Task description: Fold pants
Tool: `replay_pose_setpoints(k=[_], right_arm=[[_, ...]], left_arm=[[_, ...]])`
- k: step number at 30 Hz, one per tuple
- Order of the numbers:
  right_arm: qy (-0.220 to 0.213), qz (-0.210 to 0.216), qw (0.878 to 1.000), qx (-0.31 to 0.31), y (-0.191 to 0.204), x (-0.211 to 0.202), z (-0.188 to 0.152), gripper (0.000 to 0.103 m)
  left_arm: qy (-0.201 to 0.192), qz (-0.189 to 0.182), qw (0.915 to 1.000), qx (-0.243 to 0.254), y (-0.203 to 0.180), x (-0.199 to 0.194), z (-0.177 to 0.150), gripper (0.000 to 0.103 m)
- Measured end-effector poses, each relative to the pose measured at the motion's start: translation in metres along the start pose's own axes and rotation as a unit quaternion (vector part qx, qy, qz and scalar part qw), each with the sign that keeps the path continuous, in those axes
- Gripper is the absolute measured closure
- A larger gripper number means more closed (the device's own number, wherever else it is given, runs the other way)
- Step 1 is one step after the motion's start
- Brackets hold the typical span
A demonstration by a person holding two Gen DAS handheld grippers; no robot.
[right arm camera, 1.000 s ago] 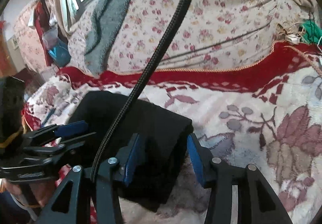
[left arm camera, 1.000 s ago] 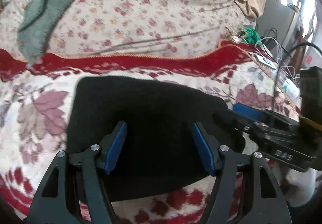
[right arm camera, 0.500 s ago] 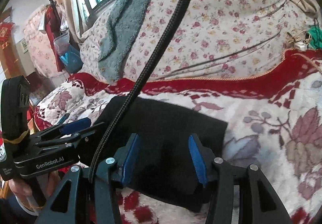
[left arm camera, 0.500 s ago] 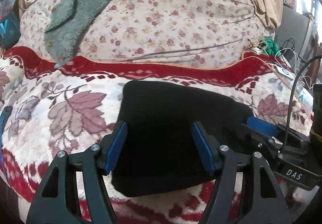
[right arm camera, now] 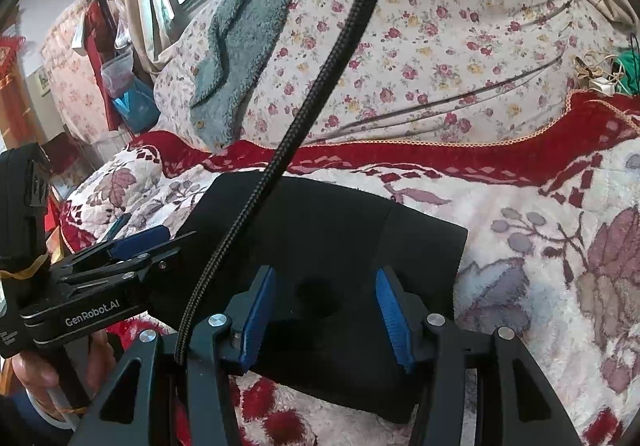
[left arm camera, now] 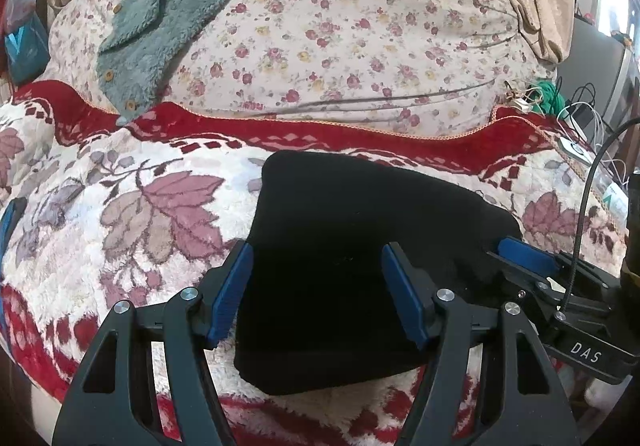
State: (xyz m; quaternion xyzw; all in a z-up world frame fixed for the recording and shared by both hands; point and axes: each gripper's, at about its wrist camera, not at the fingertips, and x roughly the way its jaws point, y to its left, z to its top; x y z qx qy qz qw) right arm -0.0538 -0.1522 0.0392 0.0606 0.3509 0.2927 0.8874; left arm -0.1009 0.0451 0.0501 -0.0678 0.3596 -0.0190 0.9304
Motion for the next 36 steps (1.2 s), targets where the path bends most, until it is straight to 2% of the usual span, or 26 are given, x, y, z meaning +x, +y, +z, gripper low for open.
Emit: replay_pose_setpoints(k=[8, 19, 22, 25, 26, 27, 28, 31, 32, 36], right_arm=[[0.003, -0.026, 1.000, -0.015, 0.005, 0.003, 0.002, 0.052], [0.007, -0.025, 0.999, -0.022, 0.010, 0.009, 0.004, 0.052], [0.006, -0.026, 1.000, -0.012, 0.003, 0.004, 0.005, 0.052], [-0.004, -0.040, 0.999, 0.010, -0.011, -0.005, 0.004, 0.050], [-0.006, -0.051, 0.998, 0.021, -0.019, -0.008, 0.003, 0.047], [-0.006, -0.061, 0.998, 0.033, -0.027, -0.009, 0.002, 0.036], [-0.002, -0.064, 0.997, 0.045, -0.035, -0.009, 0.001, 0.031], [0.015, -0.051, 0.994, 0.093, -0.059, -0.005, -0.004, 0.031], [0.017, -0.043, 0.993, 0.107, -0.065, -0.003, -0.007, 0.031], [0.034, 0.025, 0.988, 0.150, -0.075, 0.011, -0.012, 0.031]], left_arm=[[-0.013, 0.007, 0.9999, 0.001, 0.003, 0.001, -0.001, 0.037], [-0.015, 0.013, 0.9998, -0.004, 0.010, 0.002, 0.000, 0.037], [-0.006, -0.017, 0.9998, -0.012, 0.019, -0.002, 0.004, 0.037], [0.022, -0.047, 0.9982, -0.029, 0.038, 0.002, 0.010, 0.036], [0.043, -0.058, 0.9968, -0.035, 0.046, 0.008, 0.011, 0.036], [0.060, -0.067, 0.9951, -0.042, 0.052, 0.013, 0.012, 0.036], [0.074, -0.077, 0.9930, -0.050, 0.059, 0.018, 0.013, 0.036], [0.093, -0.111, 0.9868, -0.073, 0.070, 0.027, 0.013, 0.036], [0.098, -0.122, 0.9845, -0.080, 0.072, 0.030, 0.012, 0.032], [0.109, -0.141, 0.9812, -0.074, 0.066, 0.044, 0.012, 0.024]])
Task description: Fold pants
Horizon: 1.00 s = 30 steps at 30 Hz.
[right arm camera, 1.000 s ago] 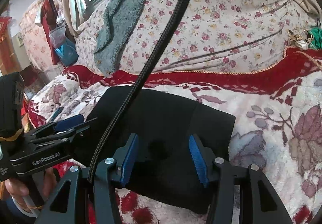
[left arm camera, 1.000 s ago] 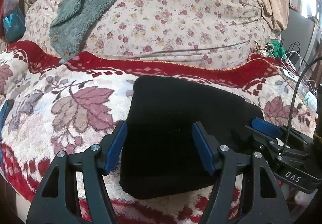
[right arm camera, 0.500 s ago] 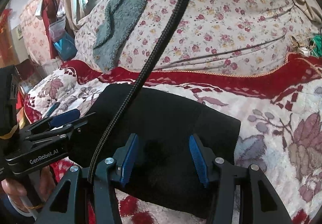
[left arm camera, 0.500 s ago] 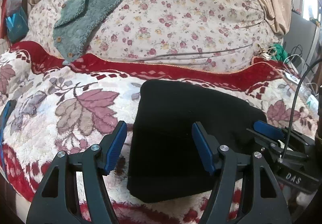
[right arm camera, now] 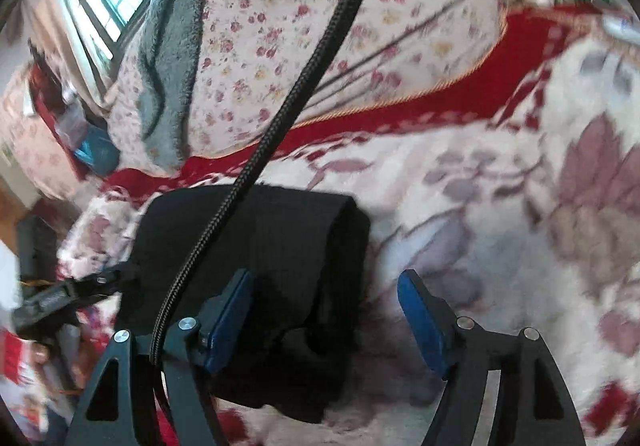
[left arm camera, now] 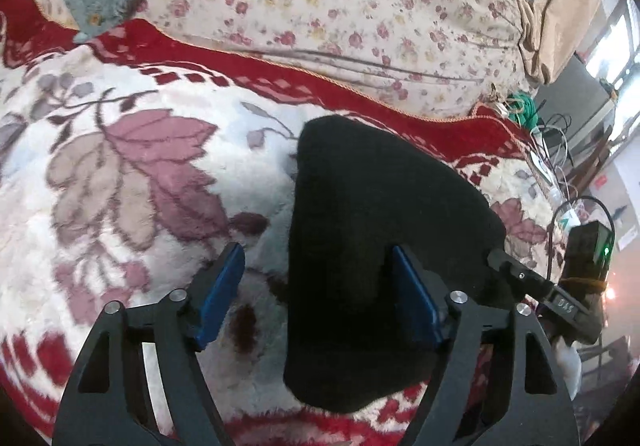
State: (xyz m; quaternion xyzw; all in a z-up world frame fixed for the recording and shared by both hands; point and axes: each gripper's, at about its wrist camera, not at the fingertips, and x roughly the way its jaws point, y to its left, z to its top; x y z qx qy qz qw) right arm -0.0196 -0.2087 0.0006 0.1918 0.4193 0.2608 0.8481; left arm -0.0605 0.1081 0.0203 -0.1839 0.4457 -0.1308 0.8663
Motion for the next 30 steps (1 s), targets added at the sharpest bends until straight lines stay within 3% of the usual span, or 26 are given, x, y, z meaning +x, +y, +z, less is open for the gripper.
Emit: replay_pose_setpoints(k=[6, 10, 14, 17, 24, 30], right_arm=[[0.028, 0.048, 0.998, 0.029, -0.008, 0.020, 0.002, 0.030], [0.017, 0.051, 0.999, -0.004, 0.000, 0.021, 0.000, 0.043], [0.002, 0.048, 0.998, -0.030, 0.009, 0.013, 0.000, 0.054], [-0.002, 0.049, 0.998, -0.035, 0.016, 0.010, 0.005, 0.057], [-0.012, 0.077, 0.995, -0.062, 0.053, 0.005, 0.023, 0.061], [-0.007, 0.122, 0.988, -0.089, 0.111, 0.040, 0.035, 0.061]], left_arm=[[0.034, -0.054, 0.9977, -0.022, 0.010, 0.024, 0.006, 0.012], [0.022, -0.041, 0.9989, 0.008, -0.003, 0.030, 0.003, 0.010], [0.033, -0.055, 0.9971, 0.040, -0.017, 0.025, 0.001, 0.045], [0.023, -0.053, 0.9974, 0.043, -0.018, 0.015, 0.002, 0.056], [-0.024, -0.036, 0.9982, 0.041, -0.004, -0.030, 0.022, 0.059], [-0.058, 0.011, 0.9980, 0.022, 0.043, -0.077, 0.042, 0.059]])
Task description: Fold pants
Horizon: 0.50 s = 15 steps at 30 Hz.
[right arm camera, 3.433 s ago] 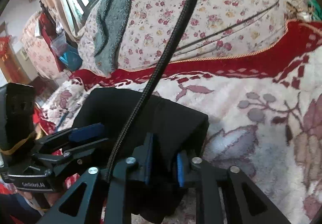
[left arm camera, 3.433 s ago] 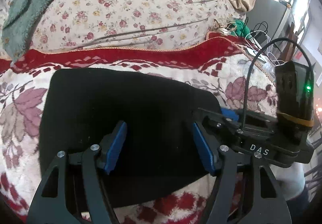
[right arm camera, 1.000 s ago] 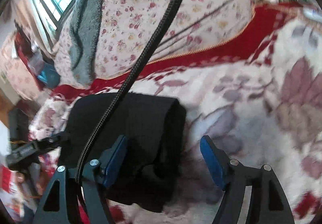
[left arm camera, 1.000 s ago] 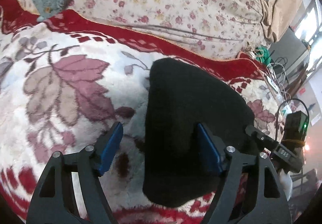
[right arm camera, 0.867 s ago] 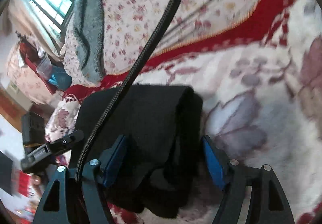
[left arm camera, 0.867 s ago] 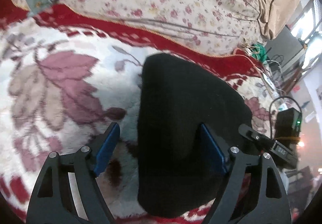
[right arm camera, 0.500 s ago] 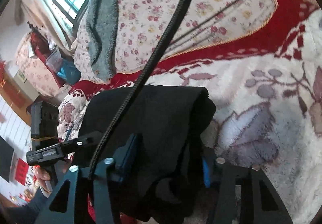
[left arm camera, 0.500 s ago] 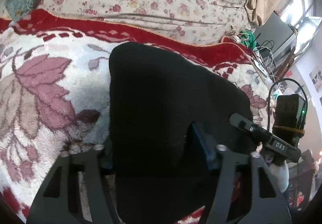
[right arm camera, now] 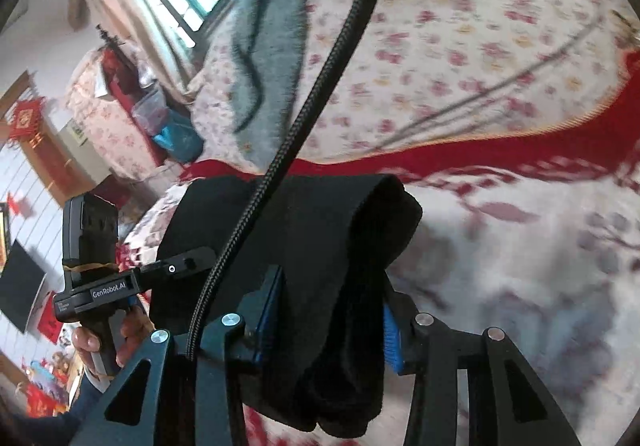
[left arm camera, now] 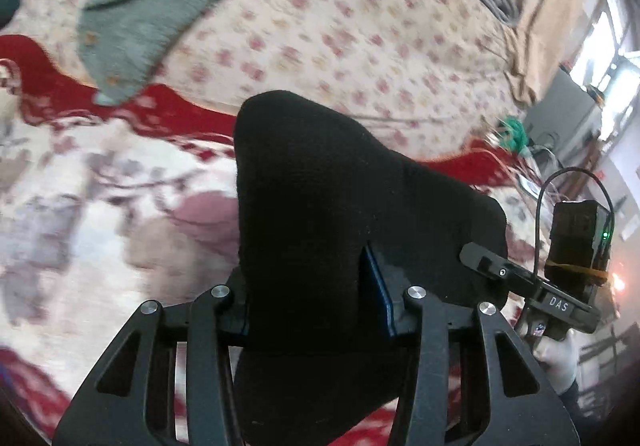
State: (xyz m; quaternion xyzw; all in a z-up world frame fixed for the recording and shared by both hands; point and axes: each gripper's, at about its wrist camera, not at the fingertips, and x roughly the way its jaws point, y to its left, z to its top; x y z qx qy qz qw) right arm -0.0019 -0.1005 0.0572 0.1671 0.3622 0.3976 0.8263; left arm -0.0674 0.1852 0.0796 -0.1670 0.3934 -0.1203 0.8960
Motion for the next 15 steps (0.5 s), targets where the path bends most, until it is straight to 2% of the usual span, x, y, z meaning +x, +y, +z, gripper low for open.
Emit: replay_pose_setpoints(k=[6, 10, 12, 15], right_arm=[[0.034, 0.026, 0.999, -0.018, 0.036, 0.071, 0.011, 0.061], [0.064, 0.031, 0.997, -0.019, 0.049, 0.114, 0.009, 0.061], [0.082, 0.025, 0.996, -0.023, 0.053, 0.136, 0.008, 0.061], [0.095, -0.016, 0.994, -0.047, 0.055, 0.161, 0.005, 0.056]], left_arm=[[0.000, 0.049, 0.9978, -0.044, 0.065, -0.014, 0.003, 0.059], [0.007, 0.066, 0.9946, -0.080, 0.102, -0.010, -0.005, 0.059], [0.013, 0.070, 0.9923, -0.101, 0.120, -0.006, -0.010, 0.059], [0.018, 0.059, 0.9906, -0.122, 0.134, 0.000, -0.017, 0.059]])
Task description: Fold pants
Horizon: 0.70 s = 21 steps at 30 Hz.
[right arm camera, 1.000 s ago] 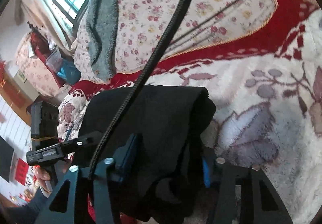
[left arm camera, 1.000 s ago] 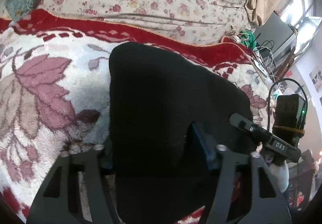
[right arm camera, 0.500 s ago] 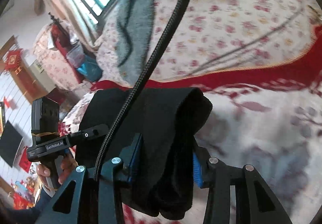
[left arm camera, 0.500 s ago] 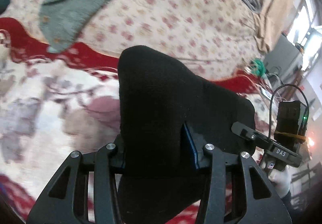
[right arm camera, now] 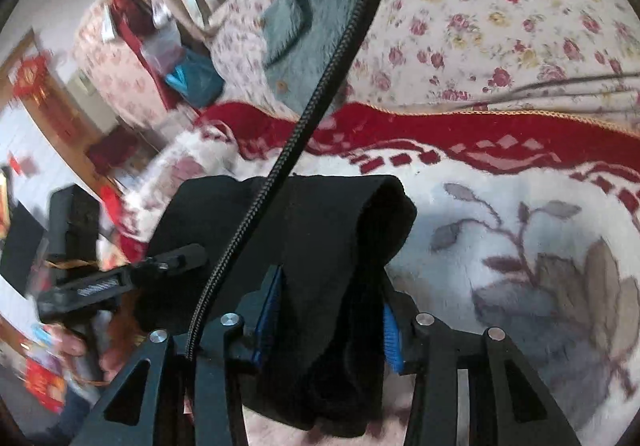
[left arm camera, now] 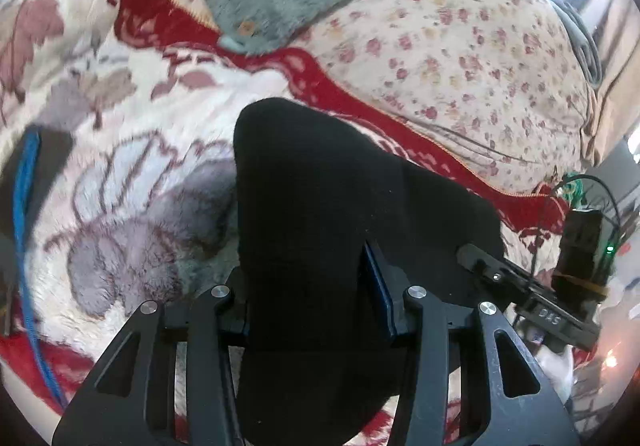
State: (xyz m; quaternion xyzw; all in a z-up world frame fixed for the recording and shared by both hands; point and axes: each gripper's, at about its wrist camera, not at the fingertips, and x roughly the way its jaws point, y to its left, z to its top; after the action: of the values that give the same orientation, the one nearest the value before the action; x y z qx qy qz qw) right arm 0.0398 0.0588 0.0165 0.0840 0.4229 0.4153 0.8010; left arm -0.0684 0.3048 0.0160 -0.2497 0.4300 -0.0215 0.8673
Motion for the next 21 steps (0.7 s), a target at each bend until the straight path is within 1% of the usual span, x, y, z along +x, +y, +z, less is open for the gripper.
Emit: replay_pose_setpoints(k=[1, 2, 3, 5, 6, 7, 9, 11, 12, 14, 17, 21], right_arm=[[0.003, -0.001, 1.000, 0.006, -0.003, 0.004, 0.000, 0.049], [0.003, 0.000, 1.000, 0.014, -0.008, 0.006, 0.000, 0.042], [0.003, -0.003, 1.000, 0.018, -0.011, 0.005, 0.000, 0.040], [0.003, -0.006, 1.000, 0.018, -0.014, 0.002, 0.001, 0.039], [0.002, -0.011, 1.000, 0.017, -0.014, -0.002, 0.001, 0.039], [-0.001, -0.017, 1.000, 0.015, -0.012, -0.007, 0.001, 0.039], [-0.010, -0.032, 0.999, 0.000, -0.004, -0.019, -0.002, 0.039], [-0.024, -0.056, 0.998, -0.024, 0.005, -0.031, -0.005, 0.039], [-0.032, -0.064, 0.997, -0.035, 0.009, -0.038, -0.006, 0.039], [-0.046, -0.074, 0.995, -0.051, 0.016, -0.050, -0.009, 0.039], [-0.067, -0.071, 0.993, -0.072, 0.028, -0.063, -0.012, 0.039], [-0.075, -0.064, 0.991, -0.092, 0.043, -0.067, -0.019, 0.039]], left_arm=[[-0.004, -0.005, 1.0000, -0.001, 0.001, -0.001, -0.001, 0.058], [-0.004, -0.005, 1.0000, 0.002, 0.000, -0.002, -0.001, 0.055], [-0.004, -0.001, 1.0000, 0.004, -0.002, -0.002, -0.001, 0.051], [-0.007, 0.020, 0.9997, 0.008, -0.006, -0.004, -0.002, 0.040], [-0.010, 0.037, 0.9992, 0.012, -0.008, -0.006, -0.004, 0.038], [-0.013, 0.045, 0.9988, 0.015, -0.010, -0.008, -0.004, 0.038], [-0.026, 0.076, 0.9966, 0.021, -0.016, -0.015, -0.006, 0.038], [-0.054, 0.112, 0.9918, 0.027, -0.024, -0.026, -0.009, 0.038], [-0.069, 0.134, 0.9881, 0.034, -0.029, -0.032, -0.012, 0.038], [-0.087, 0.155, 0.9831, 0.044, -0.037, -0.041, -0.018, 0.038], [-0.114, 0.170, 0.9778, 0.045, -0.046, -0.053, -0.025, 0.038], [-0.139, 0.188, 0.9715, 0.037, -0.055, -0.065, -0.034, 0.038]])
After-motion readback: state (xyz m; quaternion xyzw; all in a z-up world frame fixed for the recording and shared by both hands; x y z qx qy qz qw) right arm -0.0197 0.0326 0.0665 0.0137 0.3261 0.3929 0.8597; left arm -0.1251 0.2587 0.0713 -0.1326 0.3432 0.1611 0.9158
